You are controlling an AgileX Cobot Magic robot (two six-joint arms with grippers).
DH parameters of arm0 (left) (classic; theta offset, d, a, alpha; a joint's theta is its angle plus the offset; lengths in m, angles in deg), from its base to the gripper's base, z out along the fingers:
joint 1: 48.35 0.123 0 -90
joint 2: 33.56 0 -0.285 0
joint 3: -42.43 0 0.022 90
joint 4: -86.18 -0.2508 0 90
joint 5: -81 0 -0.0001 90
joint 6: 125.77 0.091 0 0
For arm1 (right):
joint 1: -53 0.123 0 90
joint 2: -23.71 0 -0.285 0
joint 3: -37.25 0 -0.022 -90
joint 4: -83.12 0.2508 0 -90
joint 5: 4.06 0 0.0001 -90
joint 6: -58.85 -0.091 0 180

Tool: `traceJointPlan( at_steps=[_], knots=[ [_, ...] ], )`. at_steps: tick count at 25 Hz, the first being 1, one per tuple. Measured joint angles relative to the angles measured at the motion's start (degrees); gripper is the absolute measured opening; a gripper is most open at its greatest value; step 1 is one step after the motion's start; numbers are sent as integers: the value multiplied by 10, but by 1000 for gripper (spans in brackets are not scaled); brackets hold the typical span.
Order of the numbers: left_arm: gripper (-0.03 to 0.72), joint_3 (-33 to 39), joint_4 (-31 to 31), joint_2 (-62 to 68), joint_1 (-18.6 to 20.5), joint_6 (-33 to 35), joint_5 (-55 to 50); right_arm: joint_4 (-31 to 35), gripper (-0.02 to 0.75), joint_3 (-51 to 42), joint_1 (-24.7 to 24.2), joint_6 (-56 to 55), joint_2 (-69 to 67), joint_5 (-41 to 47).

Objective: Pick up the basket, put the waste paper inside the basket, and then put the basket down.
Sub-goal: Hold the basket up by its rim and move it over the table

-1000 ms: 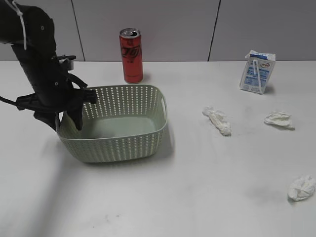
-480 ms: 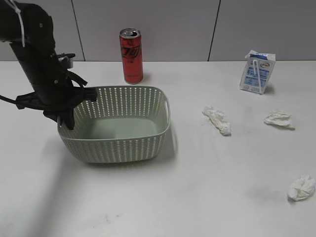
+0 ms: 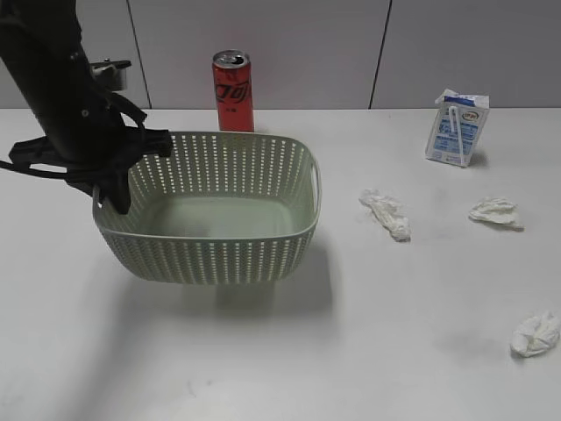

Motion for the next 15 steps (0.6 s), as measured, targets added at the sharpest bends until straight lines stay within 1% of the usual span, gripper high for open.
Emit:
traceJointPlan(
  at_steps=[4, 11, 13, 15],
  knots=[
    [0, 0, 1, -5, -20, 1, -7, -3, 404, 0, 0, 0, 0, -1],
    [0, 1, -1, -6, -24, 18, -26, 0, 404, 0, 0, 0, 0, 0],
    [0, 17, 0, -9, -20, 19, -20, -3, 404, 0, 0, 0, 0, 0],
    [0, 48, 1, -18, -18, 21, -3, -3, 404, 0, 0, 0, 0, 0]
  ],
)
